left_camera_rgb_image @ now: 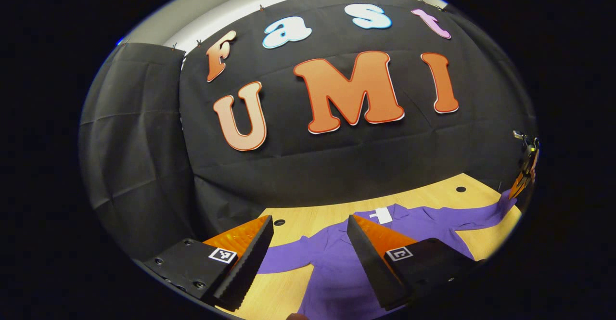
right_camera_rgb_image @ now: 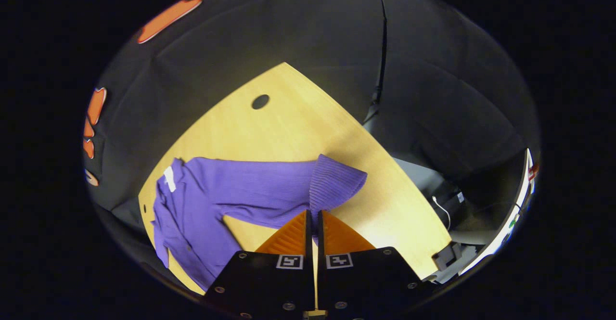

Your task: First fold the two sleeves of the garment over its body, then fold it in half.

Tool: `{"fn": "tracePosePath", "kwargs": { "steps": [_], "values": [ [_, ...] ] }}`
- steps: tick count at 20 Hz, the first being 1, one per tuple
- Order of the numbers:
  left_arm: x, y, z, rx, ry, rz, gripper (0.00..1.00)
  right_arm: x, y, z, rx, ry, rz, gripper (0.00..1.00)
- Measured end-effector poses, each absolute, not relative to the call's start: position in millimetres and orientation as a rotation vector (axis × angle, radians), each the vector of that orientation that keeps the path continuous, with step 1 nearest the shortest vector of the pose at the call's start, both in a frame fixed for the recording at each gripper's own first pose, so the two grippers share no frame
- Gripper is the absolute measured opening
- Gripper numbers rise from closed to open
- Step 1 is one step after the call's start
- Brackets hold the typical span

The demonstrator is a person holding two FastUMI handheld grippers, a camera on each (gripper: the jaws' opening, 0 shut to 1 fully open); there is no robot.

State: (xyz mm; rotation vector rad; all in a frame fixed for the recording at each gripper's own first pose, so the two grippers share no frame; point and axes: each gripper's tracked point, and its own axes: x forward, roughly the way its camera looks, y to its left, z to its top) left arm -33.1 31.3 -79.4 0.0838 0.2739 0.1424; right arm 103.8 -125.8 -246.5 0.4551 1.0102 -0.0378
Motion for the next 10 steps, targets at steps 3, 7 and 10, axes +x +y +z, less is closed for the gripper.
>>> {"fn": "tracePosePath", "kwargs": {
  "steps": [3, 7, 10],
  "values": [
    [-30.7, 65.8, -79.4, 0.073, 0.254, 0.152, 0.96, 106.9, -91.2, -207.6, 0.415, 0.959, 0.013, 0.03],
    [-29.4, 107.8, -82.2, 0.067, 0.242, 0.182, 0.96, 104.6, -29.4, -162.8, 0.314, 0.923, 0.112, 0.03],
    [-29.6, 134.6, -85.4, 0.067, 0.242, 0.199, 0.96, 103.5, 17.8, -137.8, 0.246, 0.899, 0.178, 0.03]
  ]
}}
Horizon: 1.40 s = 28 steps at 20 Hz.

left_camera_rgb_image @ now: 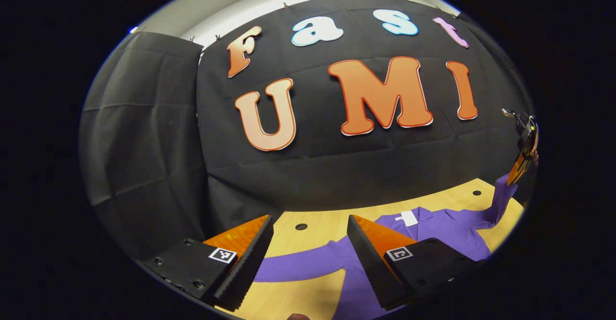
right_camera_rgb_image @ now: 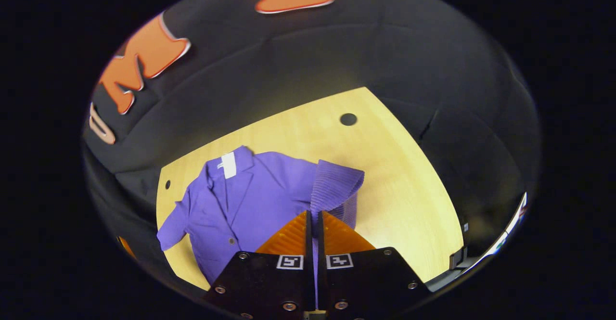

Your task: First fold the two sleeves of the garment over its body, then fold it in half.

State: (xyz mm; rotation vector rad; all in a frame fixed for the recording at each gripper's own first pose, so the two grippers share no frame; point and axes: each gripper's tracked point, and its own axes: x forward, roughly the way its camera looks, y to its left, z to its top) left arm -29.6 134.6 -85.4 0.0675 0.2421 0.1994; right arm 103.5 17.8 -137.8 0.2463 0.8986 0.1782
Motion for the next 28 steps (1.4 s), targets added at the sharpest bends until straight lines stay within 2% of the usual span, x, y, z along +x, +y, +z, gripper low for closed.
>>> {"fn": "tracePosePath", "kwargs": {
  "steps": [9, 22, 26, 28],
  "values": [
    [-32.3, 193.1, -113.1, 0.041, 0.283, 0.243, 0.96, 85.3, 140.0, -91.4, 0.135, 0.864, 0.359, 0.03],
    [-46.2, 288.0, -146.1, 0.044, 0.349, 0.338, 0.96, 52.6, 326.8, -84.8, 0.086, 0.88, 0.604, 0.03],
    [-41.8, 298.1, -158.4, 0.046, 0.373, 0.342, 0.96, 37.5, 354.6, -79.6, 0.12, 0.861, 0.669, 0.08],
    [-36.7, 306.4, -163.0, 0.045, 0.38, 0.335, 0.96, 38.2, 352.0, -71.7, 0.1, 0.809, 0.676, 0.23]
  ]
}}
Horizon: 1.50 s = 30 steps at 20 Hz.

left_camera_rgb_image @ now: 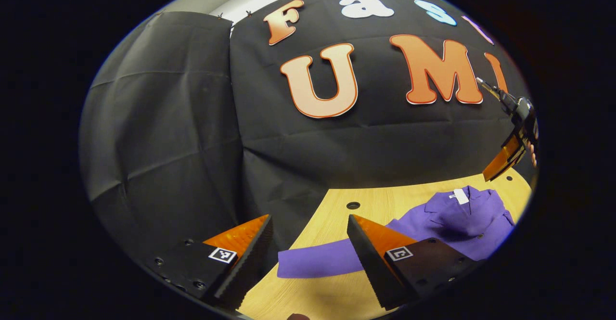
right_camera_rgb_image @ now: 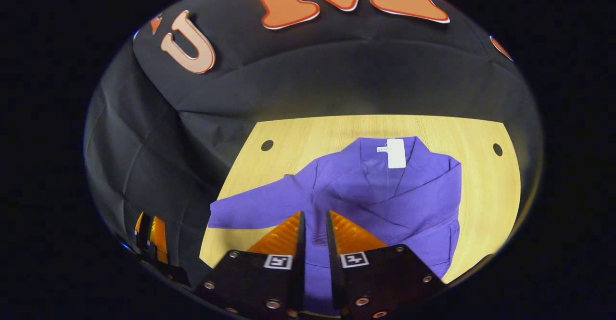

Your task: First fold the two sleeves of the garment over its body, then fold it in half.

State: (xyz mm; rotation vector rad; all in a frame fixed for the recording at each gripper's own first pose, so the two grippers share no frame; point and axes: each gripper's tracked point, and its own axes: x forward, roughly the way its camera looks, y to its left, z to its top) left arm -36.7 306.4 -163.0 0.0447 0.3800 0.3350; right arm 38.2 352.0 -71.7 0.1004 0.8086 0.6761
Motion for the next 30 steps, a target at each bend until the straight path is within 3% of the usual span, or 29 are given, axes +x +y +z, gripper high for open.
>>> {"fn": "tracePosePath", "kwargs": {
  "steps": [1, 2, 3, 5, 6, 7, 9, 19, 20, 21, 22, 24, 25, 27, 28, 30],
  "values": [
    [-34.5, 309.7, -167.7, 0.041, 0.384, 0.331, 0.96, 39.9, 346.3, -66.6, 0.086, 0.771, 0.666, 0.34],
    [-31.2, 311.2, -171.0, 0.033, 0.391, 0.325, 0.96, 45.5, 339.8, -62.3, 0.077, 0.732, 0.652, 0.39],
    [-27.8, 312.9, -175.2, 0.022, 0.399, 0.318, 0.96, 50.0, 332.5, -55.2, 0.073, 0.692, 0.632, 0.56],
    [-20.7, 318.4, -185.8, -0.02, 0.434, 0.303, 0.97, 55.5, 309.5, -32.3, 0.064, 0.586, 0.574, 0.63],
    [-17.6, 321.3, -192.9, -0.046, 0.465, 0.293, 0.97, 57.8, 297.6, -19.1, 0.055, 0.529, 0.544, 0.8],
    [-15.9, 325.0, -204.2, -0.069, 0.503, 0.285, 0.96, 60.3, 287.4, -7.8, 0.049, 0.474, 0.515, 0.89],
    [-9.5, 330.2, -232.4, -0.114, 0.596, 0.262, 0.97, 58.7, 265.6, 13.5, 0.046, 0.384, 0.464, 0.95],
    [-18.2, 354.9, -358.6, -0.329, 1.081, 0.218, 0.98, 31.1, 140.7, 54.8, 0.065, 0.169, 0.221, 0.95],
    [-20.9, 359.9, -369.4, -0.34, 1.133, 0.219, 1.0, 26.7, 130.4, 58.3, 0.065, 0.152, 0.201, 1.0],
    [-16.9, 360.0, -381.3, -0.354, 1.166, 0.218, 0.99, 22.1, 119.7, 59.6, 0.069, 0.141, 0.179, 0.95],
    [-16.1, 358.2, -391.9, -0.365, 1.211, 0.211, 0.99, 17.8, 110.8, 60.7, 0.071, 0.136, 0.161, 1.0],
    [-14.3, 360.5, -412.0, -0.367, 1.277, 0.206, 1.0, 2.7, 95.5, 59.6, 0.078, 0.12, 0.127, 1.0],
    [-13.9, 362.8, -423.1, -0.36, 1.307, 0.209, 0.99, -3.8, 87.0, 59.7, 0.078, 0.113, 0.106, 0.95],
    [-12.1, 363.1, -438.5, -0.37, 1.353, 0.2, 1.0, -12.6, 76.7, 56.3, 0.072, 0.109, 0.084, 1.0],
    [-10.1, 360.3, -446.3, -0.392, 1.377, 0.185, 0.99, -16.7, 72.6, 52.0, 0.067, 0.116, 0.075, 0.95],
    [-14.3, 367.1, -458.4, -0.409, 1.428, 0.182, 0.99, -23.0, 63.2, 44.3, 0.048, 0.131, 0.049, 1.0]
  ]
}}
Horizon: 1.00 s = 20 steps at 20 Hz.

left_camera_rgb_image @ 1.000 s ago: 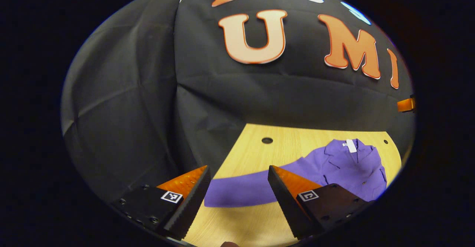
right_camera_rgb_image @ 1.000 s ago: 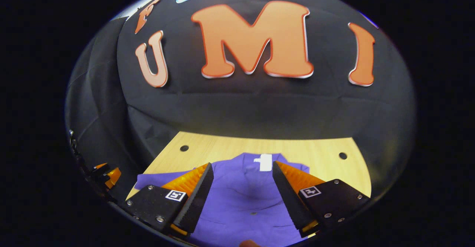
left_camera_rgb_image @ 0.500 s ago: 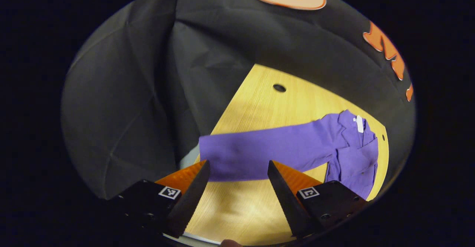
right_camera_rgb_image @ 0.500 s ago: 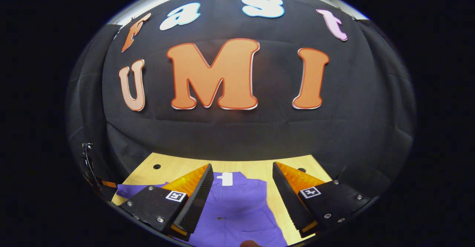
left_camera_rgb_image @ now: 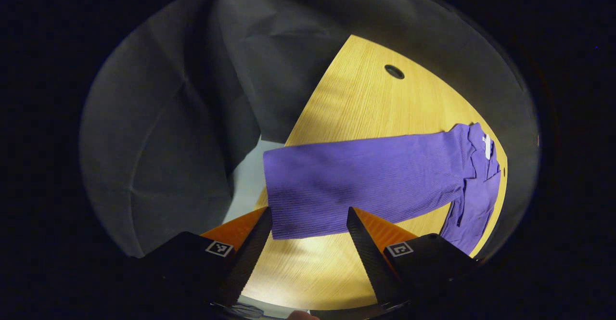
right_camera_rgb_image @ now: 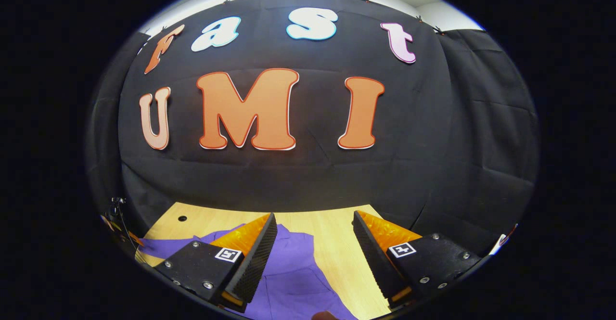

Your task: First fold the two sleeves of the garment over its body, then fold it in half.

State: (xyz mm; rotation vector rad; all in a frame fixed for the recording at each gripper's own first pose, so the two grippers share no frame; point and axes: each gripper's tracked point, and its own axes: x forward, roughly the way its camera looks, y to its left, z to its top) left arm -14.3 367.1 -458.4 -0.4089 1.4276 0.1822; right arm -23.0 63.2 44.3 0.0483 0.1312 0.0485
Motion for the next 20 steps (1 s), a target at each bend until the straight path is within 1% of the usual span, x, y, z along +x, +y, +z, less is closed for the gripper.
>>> {"fn": "tracePosePath", "kwargs": {
  "steps": [1, 4, 9, 11, 12, 14, 15, 17, 20],
  "values": [
    [-14.2, 370.2, -467.0, -0.403, 1.446, 0.192, 1.0, -27.1, 60.7, 41.8, 0.038, 0.136, 0.038, 0.95],
    [-11.1, 372.8, -485.3, -0.404, 1.484, 0.193, 0.99, -35.3, 54.9, 38.4, 0.024, 0.14, 0.025, 0.95],
    [-9.7, 376.4, -495.8, -0.372, 1.519, 0.227, 0.99, -38.3, 42.6, 28.2, 0.006, 0.171, 0.01, 0.95],
    [-9.8, 375.8, -494.5, -0.354, 1.528, 0.228, 0.92, -36.6, 38.6, 24.5, -0.008, 0.178, 0.026, 0.95],
    [-8.0, 374.1, -493.2, -0.355, 1.528, 0.224, 0.75, -33.6, 34.7, 21.3, -0.01, 0.187, 0.031, 0.95],
    [-1.9, 365.6, -492.6, -0.361, 1.522, 0.211, 0.36, -27.7, 26.3, 20.5, -0.001, 0.193, 0.034, 0.95],
    [1.9, 363.0, -493.3, -0.377, 1.51, 0.205, 0.32, -24.7, 23.0, 22.6, 0.006, 0.185, 0.036, 0.95],
    [2.0, 356.1, -483.3, -0.39, 1.518, 0.208, 0.07, -21.0, 15.9, 22.1, -0.002, 0.179, 0.044, 0.95],
    [11.7, 348.8, -456.1, -0.353, 1.476, 0.177, 0.04, -17.1, 0.8, 21.1, -0.011, 0.177, 0.044, 0.95]
  ]
}}
